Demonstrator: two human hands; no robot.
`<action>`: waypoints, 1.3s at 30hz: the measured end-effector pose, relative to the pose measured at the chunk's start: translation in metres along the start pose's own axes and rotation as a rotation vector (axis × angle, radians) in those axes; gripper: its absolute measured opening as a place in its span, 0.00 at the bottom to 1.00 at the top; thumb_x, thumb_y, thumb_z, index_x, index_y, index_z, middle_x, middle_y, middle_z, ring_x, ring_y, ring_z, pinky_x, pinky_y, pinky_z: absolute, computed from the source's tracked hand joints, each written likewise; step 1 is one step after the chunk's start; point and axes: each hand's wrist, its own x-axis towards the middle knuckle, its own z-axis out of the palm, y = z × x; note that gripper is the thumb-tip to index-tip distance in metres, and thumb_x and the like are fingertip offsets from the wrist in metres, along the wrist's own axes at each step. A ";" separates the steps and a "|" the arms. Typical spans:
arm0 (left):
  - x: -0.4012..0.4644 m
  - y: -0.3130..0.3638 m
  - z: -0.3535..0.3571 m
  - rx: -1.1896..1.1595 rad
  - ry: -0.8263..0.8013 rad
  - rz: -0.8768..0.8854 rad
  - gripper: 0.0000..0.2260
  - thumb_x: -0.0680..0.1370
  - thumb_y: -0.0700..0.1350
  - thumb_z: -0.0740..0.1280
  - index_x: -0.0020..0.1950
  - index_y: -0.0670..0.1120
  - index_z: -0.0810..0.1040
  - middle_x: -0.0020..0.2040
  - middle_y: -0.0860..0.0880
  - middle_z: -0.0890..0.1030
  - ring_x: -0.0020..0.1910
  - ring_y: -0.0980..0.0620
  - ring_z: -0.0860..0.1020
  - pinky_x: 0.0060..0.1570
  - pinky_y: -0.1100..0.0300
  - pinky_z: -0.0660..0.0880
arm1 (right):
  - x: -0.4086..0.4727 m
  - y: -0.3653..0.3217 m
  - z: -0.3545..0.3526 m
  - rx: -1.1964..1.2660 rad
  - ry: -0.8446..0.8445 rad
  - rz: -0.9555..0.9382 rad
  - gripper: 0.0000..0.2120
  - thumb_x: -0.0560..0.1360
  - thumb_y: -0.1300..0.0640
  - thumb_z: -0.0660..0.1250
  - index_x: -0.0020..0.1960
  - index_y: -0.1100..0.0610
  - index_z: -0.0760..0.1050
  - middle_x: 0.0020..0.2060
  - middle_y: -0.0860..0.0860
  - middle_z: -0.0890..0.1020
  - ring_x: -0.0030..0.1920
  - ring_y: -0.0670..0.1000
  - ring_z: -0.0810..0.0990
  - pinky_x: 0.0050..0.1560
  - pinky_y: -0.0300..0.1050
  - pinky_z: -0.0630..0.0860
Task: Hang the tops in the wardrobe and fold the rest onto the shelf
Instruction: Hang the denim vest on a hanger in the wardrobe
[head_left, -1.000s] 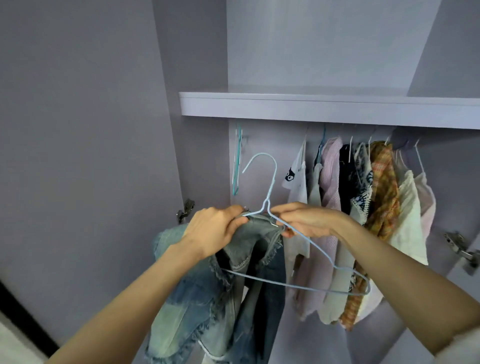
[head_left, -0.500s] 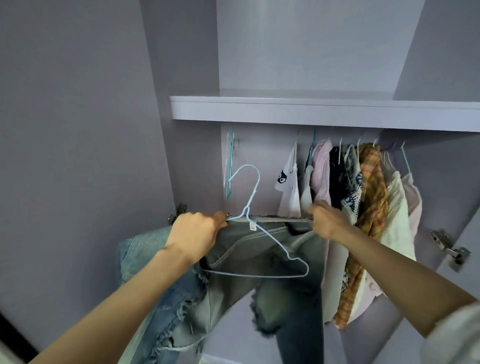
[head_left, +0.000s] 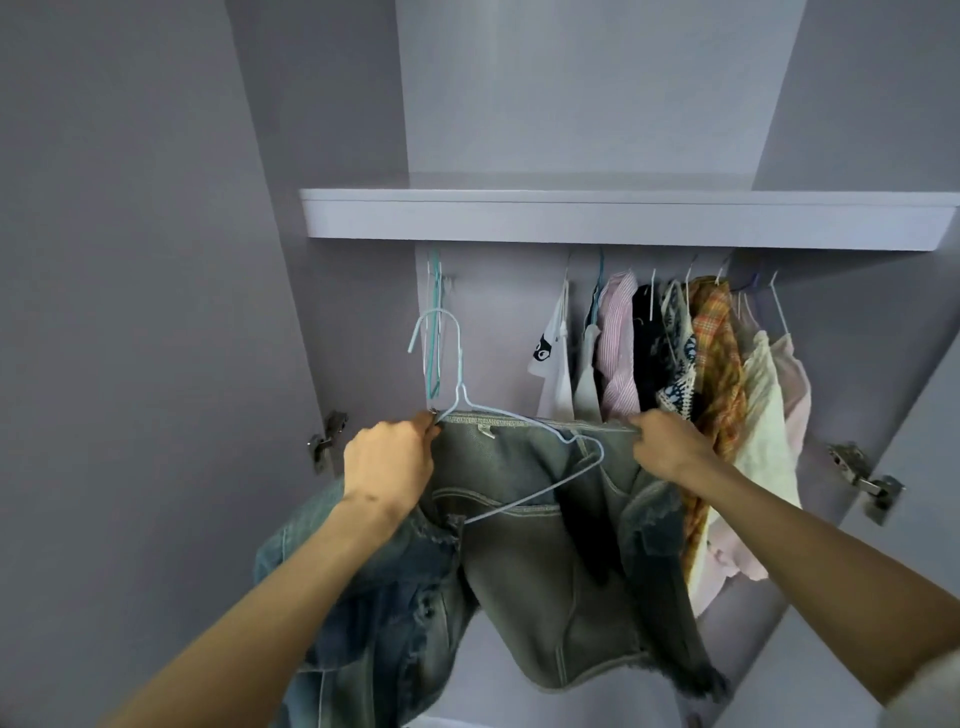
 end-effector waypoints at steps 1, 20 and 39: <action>0.000 0.004 0.002 0.054 -0.019 0.031 0.11 0.82 0.48 0.56 0.60 0.51 0.75 0.47 0.44 0.83 0.46 0.38 0.80 0.37 0.56 0.66 | -0.001 -0.003 -0.002 0.030 0.056 -0.013 0.14 0.76 0.64 0.57 0.53 0.56 0.79 0.46 0.59 0.81 0.50 0.61 0.78 0.48 0.51 0.77; 0.008 -0.010 0.003 -0.393 0.149 0.107 0.09 0.80 0.48 0.63 0.49 0.44 0.79 0.41 0.43 0.82 0.41 0.36 0.79 0.38 0.52 0.71 | -0.025 -0.012 -0.004 -0.038 0.094 -0.281 0.14 0.77 0.55 0.62 0.62 0.53 0.68 0.59 0.50 0.71 0.62 0.53 0.70 0.51 0.44 0.68; 0.027 -0.019 -0.017 -0.473 -0.158 0.040 0.19 0.81 0.52 0.58 0.70 0.48 0.71 0.63 0.43 0.78 0.64 0.40 0.73 0.63 0.51 0.69 | -0.023 -0.039 -0.007 -0.178 0.777 -0.614 0.07 0.65 0.68 0.76 0.39 0.62 0.78 0.29 0.53 0.77 0.25 0.54 0.77 0.20 0.41 0.69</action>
